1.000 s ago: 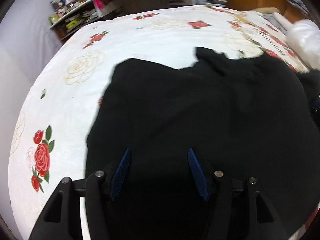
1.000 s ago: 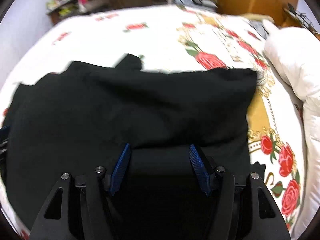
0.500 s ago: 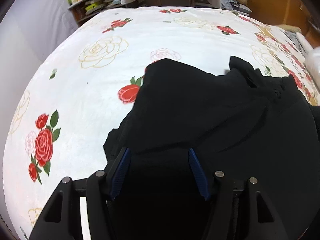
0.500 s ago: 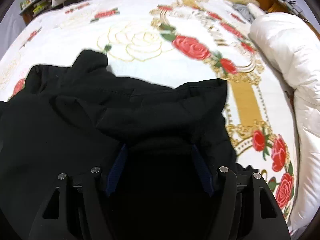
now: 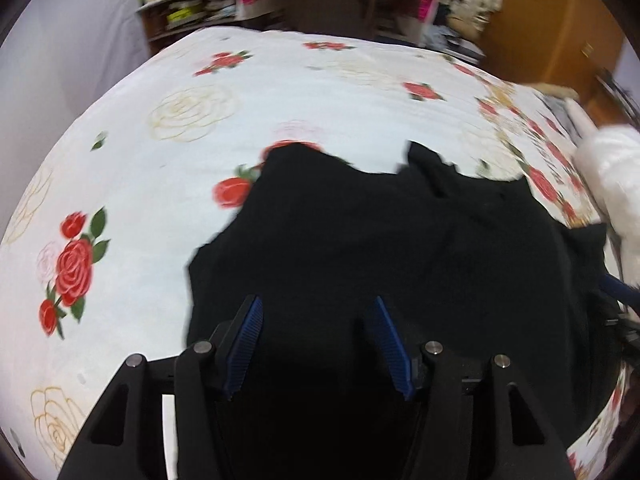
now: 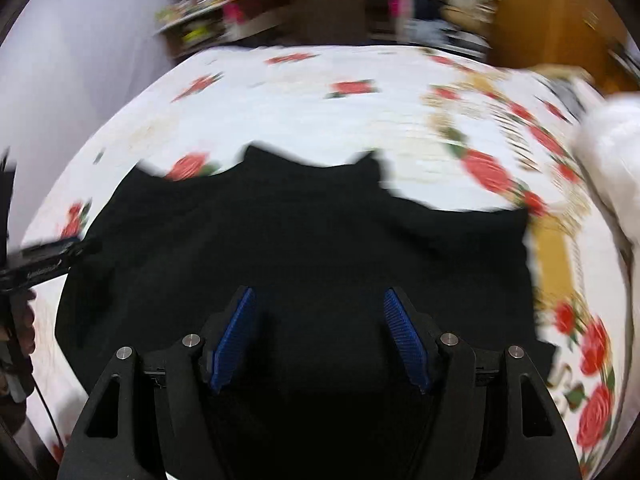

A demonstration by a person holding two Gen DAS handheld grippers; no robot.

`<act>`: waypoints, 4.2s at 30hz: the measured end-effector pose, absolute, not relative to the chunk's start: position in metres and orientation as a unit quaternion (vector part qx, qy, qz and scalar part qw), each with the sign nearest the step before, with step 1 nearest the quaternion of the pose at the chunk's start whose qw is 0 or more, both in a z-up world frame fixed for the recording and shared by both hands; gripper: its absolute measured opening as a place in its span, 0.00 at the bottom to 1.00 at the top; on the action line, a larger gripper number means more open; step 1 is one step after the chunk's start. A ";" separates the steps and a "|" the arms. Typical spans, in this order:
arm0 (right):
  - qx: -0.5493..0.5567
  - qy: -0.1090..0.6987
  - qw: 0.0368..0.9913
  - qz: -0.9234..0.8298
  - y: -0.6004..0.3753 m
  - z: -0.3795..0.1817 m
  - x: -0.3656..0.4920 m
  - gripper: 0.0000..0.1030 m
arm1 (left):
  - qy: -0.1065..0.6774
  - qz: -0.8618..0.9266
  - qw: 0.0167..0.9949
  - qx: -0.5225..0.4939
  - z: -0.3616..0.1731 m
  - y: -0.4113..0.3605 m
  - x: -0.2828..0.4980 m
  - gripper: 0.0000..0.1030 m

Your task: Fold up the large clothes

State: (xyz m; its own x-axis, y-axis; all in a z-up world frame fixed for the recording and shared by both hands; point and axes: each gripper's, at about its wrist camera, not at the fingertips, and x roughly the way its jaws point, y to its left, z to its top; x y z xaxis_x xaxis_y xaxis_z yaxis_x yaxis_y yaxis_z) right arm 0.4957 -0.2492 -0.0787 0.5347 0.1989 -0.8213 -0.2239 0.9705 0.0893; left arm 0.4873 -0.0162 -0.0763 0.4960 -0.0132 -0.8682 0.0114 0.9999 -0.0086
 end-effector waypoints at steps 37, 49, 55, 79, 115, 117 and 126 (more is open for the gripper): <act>0.179 0.513 0.837 0.059 -0.444 -0.126 0.387 0.89 | 0.593 -0.039 0.804 -0.027 -0.130 0.061 0.472 0.96; 0.149 0.542 0.819 0.115 -0.423 -0.155 0.425 1.00 | 0.605 -0.063 0.794 -0.015 -0.148 0.045 0.481 0.98; 0.127 0.559 0.811 0.115 -0.413 -0.162 0.433 1.00 | 0.613 -0.052 0.788 -0.006 -0.155 0.036 0.482 1.00; 0.006 0.556 0.830 0.047 -0.343 -0.153 0.431 0.61 | 0.543 0.060 0.821 0.163 -0.144 -0.071 0.436 0.43; 0.018 0.457 0.889 -0.003 -0.326 -0.097 0.401 0.29 | 0.490 -0.006 0.872 0.003 -0.063 -0.011 0.438 0.21; 0.021 0.446 0.895 -0.001 -0.326 -0.090 0.397 0.29 | 0.484 -0.009 0.875 0.000 -0.056 -0.011 0.436 0.21; 0.031 0.400 0.916 0.011 -0.322 -0.050 0.385 0.28 | 0.450 -0.026 0.892 -0.035 -0.018 -0.007 0.430 0.20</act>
